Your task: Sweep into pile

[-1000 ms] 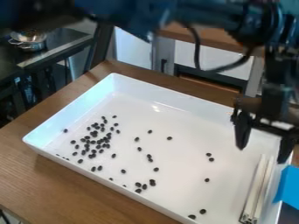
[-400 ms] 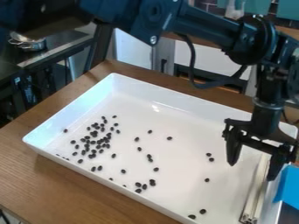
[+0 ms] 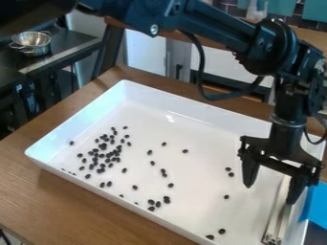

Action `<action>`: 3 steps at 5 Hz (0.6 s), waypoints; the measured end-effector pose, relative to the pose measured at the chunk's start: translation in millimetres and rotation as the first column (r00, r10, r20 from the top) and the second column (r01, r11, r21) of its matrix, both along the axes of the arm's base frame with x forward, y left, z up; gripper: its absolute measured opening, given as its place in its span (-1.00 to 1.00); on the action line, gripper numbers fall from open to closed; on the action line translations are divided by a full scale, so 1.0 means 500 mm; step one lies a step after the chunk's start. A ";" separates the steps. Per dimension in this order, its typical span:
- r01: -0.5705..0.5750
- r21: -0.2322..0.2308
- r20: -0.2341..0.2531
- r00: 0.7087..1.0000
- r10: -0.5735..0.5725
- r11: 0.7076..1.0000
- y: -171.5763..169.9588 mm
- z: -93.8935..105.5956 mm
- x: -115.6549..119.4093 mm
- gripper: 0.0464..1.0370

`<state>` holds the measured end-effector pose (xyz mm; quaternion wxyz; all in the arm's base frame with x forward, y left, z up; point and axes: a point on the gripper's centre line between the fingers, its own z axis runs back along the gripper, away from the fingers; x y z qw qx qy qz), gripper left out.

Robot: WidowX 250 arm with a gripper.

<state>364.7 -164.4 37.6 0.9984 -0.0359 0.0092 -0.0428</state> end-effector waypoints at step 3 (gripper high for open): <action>-0.025 -0.020 -0.018 1.000 0.025 0.999 -0.010 0.002 0.002 0.93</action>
